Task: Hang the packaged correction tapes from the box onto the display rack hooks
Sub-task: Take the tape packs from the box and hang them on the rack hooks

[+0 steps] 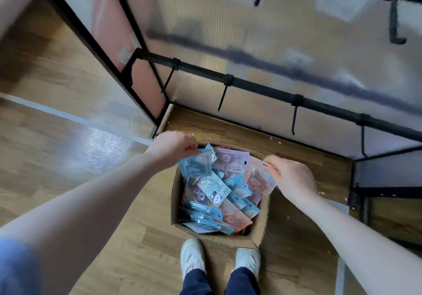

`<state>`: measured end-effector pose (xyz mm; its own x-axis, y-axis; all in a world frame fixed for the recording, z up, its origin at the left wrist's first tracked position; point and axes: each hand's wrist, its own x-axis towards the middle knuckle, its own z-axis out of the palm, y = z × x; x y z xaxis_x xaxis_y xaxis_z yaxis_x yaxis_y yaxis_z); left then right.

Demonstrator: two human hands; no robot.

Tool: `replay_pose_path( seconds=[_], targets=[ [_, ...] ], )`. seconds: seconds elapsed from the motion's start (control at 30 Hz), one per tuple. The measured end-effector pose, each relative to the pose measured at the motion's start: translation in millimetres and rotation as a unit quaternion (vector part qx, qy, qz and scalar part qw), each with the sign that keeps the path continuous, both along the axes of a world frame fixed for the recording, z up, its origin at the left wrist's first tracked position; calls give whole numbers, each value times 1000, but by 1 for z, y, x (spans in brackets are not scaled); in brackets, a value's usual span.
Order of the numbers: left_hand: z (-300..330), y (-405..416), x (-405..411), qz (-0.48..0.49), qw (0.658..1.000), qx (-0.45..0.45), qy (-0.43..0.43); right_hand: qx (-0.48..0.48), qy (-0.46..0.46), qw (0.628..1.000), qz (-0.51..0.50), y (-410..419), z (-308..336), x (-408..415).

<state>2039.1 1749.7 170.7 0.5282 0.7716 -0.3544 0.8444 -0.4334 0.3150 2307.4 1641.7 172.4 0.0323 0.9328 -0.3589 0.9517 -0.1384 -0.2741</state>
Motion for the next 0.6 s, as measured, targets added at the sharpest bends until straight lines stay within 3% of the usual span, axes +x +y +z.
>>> replay_pose_path(
  seconds=[0.33, 0.6],
  targets=[
    [177, 31, 2, -15, 996, 87, -31, 92, 14, 996, -4, 35, 156, -4],
    [328, 40, -7, -13, 986, 159, -57, 180, -46, 982, 23, 57, 299, -10]
  ],
)
